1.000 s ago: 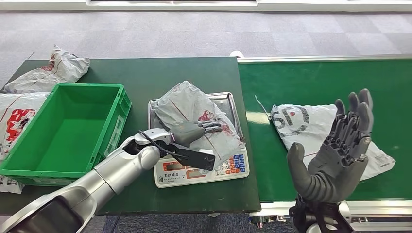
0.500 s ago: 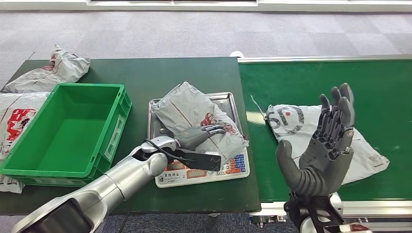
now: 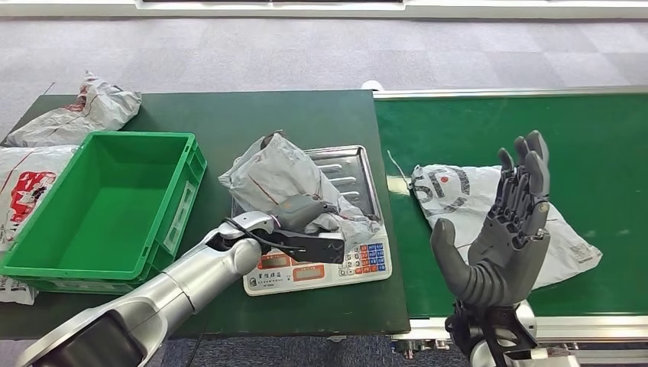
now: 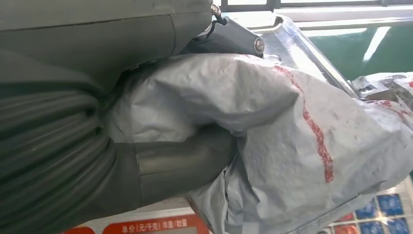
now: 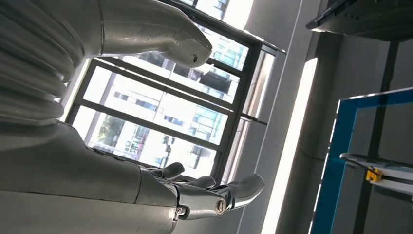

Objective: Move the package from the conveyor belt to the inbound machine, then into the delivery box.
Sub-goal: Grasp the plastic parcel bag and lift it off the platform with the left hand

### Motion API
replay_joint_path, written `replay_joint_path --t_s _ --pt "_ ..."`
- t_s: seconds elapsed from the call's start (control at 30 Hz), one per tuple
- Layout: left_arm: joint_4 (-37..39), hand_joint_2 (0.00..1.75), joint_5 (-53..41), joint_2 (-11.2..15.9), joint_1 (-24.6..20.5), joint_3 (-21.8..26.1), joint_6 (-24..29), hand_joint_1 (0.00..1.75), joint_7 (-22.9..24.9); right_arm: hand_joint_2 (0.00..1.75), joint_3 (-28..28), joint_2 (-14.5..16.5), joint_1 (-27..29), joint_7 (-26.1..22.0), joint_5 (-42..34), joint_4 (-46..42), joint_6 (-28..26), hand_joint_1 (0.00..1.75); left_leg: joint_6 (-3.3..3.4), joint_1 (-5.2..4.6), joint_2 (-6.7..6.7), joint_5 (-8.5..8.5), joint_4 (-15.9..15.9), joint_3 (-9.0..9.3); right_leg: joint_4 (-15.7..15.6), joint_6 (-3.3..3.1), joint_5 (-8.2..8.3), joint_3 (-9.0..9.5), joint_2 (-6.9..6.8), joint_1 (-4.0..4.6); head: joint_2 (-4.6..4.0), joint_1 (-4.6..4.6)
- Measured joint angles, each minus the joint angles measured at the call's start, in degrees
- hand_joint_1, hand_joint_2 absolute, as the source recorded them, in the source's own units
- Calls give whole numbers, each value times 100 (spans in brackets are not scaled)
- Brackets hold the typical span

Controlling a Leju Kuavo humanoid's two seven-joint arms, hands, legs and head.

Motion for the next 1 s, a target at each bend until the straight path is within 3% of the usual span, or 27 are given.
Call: replay_joint_path --t_s 0.17,0.4,0.47,0.63,0.77,1.0 --pt "-529 175 7 277 85 96 117 175 102 175 0 -27 74 -7 1 -1 10 0 0 0 1 0 0 -1 1 0 0 -1 1 0 0 -1" --pt "-2741 175 16 1127 671 831 113 175 182 175 -113 -27 451 6 257 -247 -70 0 -1 2 1 -1 -1 -8 1 0 -4 -9 3 3 0 -1" --pt "-3470 175 -346 1359 882 1099 260 175 135 175 -209 -27 612 -14 303 -346 -102 0 -2 2 2 -2 -2 -10 1 0 -6 -10 3 2 0 0" --pt "-4991 175 -2264 2117 1240 1779 1007 175 167 175 -469 -27 1001 -105 389 -550 -141 0 -2 3 3 -2 -4 -12 1 -1 -9 -12 5 4 0 -1" --pt "-5568 175 -2749 2665 1345 2237 1246 175 201 175 -627 -27 1231 -118 432 -672 -169 0 -3 4 2 0 -5 -8 1 -2 -9 -11 3 6 0 -2" --pt "-5914 175 -3154 3239 1800 2997 1578 175 497 175 -784 -20 1602 -160 512 -816 -242 0 -4 4 9 2 -5 -3 3 -3 -8 -8 12 4 0 -1"
